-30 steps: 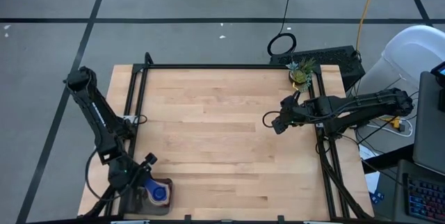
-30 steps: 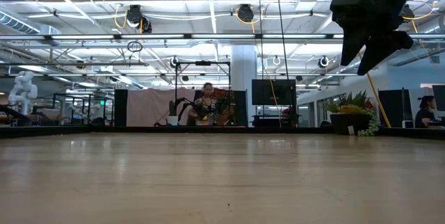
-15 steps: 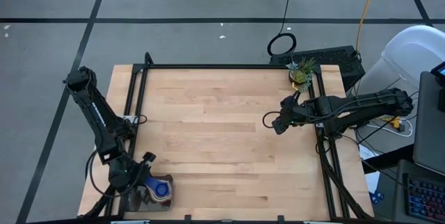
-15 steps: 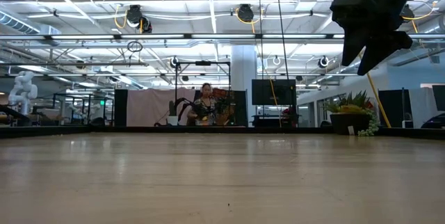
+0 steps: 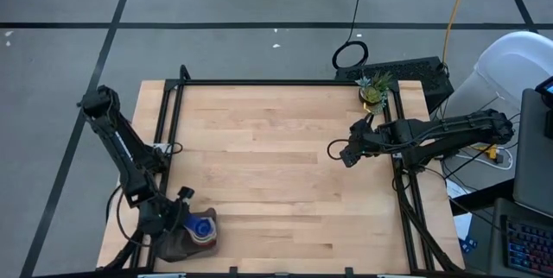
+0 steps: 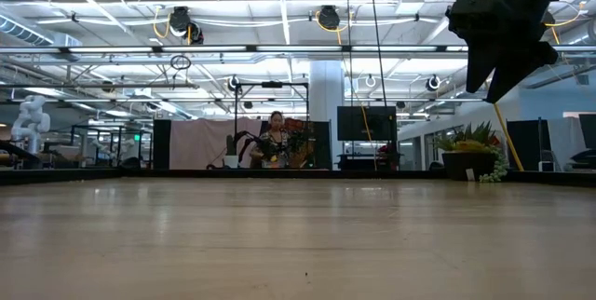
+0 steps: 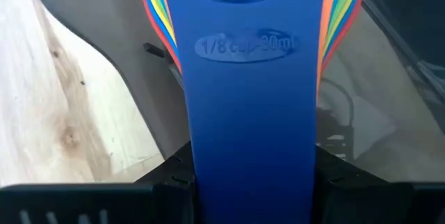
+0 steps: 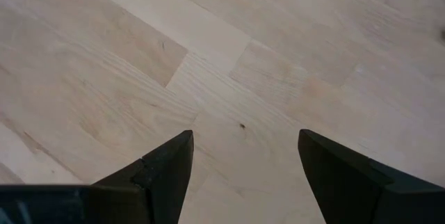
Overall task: Nest measuring cups in basket
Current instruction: Put the nested measuring cups into the black bin
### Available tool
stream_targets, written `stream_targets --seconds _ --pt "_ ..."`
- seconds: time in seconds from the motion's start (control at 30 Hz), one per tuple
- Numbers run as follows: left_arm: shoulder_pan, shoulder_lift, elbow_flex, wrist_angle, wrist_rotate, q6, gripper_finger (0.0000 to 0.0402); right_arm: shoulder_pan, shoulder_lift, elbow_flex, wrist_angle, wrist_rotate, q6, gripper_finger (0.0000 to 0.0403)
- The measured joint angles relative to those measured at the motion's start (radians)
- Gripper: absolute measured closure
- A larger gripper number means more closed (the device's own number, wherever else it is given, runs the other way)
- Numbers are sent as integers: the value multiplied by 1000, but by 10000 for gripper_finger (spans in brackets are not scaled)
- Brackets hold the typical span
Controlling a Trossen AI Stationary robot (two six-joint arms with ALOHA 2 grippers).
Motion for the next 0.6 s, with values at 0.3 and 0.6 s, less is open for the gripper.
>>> stream_targets --seconds 0.3,0.6 --pt "26 12 43 -31 12 86 265 0 0 0 -2 0 1 149" --pt "33 11 53 -86 32 35 265 0 0 0 -34 0 1 149"
